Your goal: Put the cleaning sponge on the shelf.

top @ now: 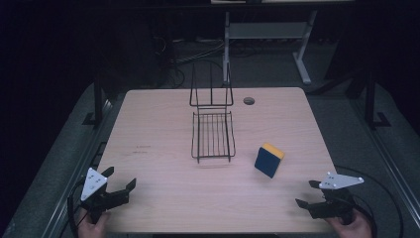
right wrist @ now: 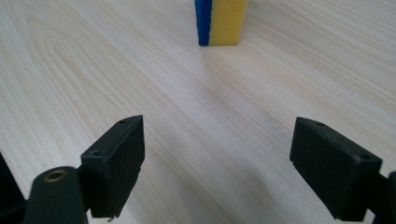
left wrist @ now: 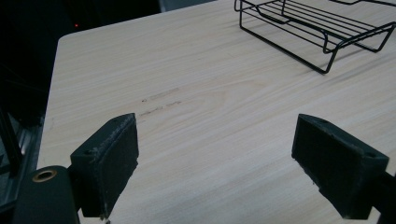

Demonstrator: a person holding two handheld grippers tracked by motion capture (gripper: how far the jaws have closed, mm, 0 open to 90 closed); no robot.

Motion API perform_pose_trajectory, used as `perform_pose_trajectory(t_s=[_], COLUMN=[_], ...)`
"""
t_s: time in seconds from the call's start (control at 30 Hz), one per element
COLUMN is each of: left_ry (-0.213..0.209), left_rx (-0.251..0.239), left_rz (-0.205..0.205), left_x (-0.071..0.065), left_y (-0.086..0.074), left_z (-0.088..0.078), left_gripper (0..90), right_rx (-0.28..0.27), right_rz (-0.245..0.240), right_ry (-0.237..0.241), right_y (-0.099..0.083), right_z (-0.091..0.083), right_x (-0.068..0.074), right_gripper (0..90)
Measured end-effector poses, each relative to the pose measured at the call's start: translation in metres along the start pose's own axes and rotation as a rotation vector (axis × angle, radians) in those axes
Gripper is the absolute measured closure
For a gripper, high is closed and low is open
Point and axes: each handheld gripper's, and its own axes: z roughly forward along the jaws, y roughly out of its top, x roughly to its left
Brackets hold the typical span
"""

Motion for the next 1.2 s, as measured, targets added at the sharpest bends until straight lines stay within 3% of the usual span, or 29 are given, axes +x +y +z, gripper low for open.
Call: perform_pose_trajectory(t_s=[0.47,1.2], left_ry=[-0.013,-0.008], left_rx=[0.006,0.000], left_rz=[0.010,0.009], left_x=[-0.003,-0.003], left_y=[0.001,0.001], left_z=[0.002,0.000], left_gripper=[14.1,14.1], right_rx=[-0.015,-0.018], right_rz=[-0.007,-0.056], right_ry=[0.019,0.070], right_y=[0.006,0.051], right_z=[0.001,0.017], right_x=[0.004,0.004], right_gripper=[15.9,16.2])
